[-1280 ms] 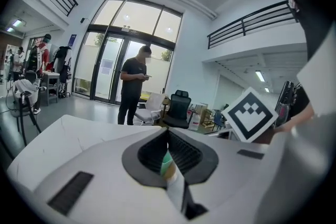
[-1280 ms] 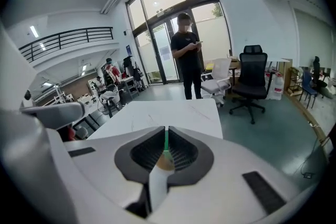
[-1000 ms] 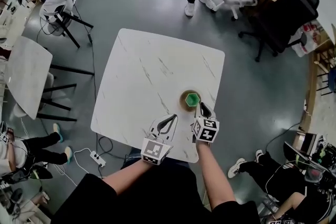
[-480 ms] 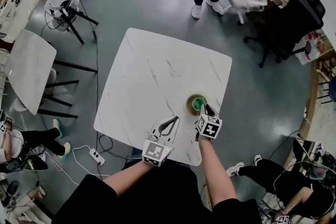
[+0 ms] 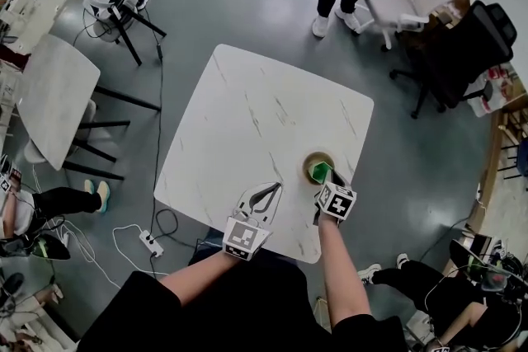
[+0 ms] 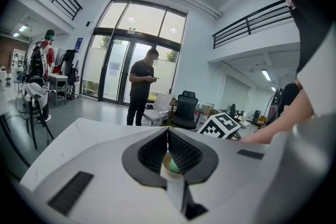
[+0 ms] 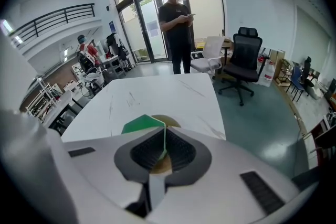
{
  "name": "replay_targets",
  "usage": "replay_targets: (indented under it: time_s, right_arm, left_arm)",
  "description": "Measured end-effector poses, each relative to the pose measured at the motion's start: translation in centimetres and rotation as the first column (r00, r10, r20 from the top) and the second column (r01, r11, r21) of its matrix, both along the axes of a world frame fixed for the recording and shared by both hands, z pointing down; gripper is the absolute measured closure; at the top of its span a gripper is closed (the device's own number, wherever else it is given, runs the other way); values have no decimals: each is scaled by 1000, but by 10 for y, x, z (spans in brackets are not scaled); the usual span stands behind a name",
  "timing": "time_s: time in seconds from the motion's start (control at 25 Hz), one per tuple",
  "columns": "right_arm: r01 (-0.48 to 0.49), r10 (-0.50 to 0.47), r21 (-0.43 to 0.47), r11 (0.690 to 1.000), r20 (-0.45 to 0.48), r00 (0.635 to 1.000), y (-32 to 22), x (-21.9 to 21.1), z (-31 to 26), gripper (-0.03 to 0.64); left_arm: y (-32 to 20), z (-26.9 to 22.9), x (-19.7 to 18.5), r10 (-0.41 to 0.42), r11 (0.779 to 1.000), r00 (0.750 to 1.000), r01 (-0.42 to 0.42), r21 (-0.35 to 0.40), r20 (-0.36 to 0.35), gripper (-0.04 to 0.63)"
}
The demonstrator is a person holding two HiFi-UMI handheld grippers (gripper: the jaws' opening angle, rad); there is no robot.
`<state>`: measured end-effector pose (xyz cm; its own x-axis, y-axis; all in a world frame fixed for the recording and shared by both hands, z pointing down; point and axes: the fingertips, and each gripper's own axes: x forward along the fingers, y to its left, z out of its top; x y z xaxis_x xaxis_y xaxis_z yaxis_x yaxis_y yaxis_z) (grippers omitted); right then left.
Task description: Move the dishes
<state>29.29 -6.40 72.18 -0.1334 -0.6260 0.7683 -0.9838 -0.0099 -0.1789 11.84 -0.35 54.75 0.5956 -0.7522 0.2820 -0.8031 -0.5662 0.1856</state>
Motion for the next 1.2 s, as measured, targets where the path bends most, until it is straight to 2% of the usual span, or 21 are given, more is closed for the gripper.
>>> replay_targets:
  time_s: [0.2,0.4,0.48,0.6,0.72,1.0,1.2]
  right_arm:
    - [51,-50,37,998,-25,998,6,1,-20,595]
    - [91,-89,64,994,-35,995,6,-4,-47,595]
    - [91,-89,64,994,-31,995,6,-9,-54,595]
    - [80,-78,77,994,-33,996,7,-24,-66,595]
    - [110,-106,86,990,-50,993,11,-61,-77,595]
    - [193,-191,80,978,-41,981,9,-180,-77,595]
    - [293,-289,95,952,-49,956,-6,-270,-69,595]
  left_arm:
    - [14,-4,-15,-21,1000,1000,21,1,21,578]
    - [14,2,-44,-70,997,998,70,-19,1,578]
    - [10,7,-56,-70,997,998,70,-37,-6,578]
    - [3,6,-75,-47,999,999,46,-23,-6,578]
    - [0,6,-102,-35,999,999,35,-23,-12,578]
    - [-3,9,-171,-14,1000,1000,13,-26,-11,578]
    - [-9,14,-223,-30,999,999,29,-35,-24,578]
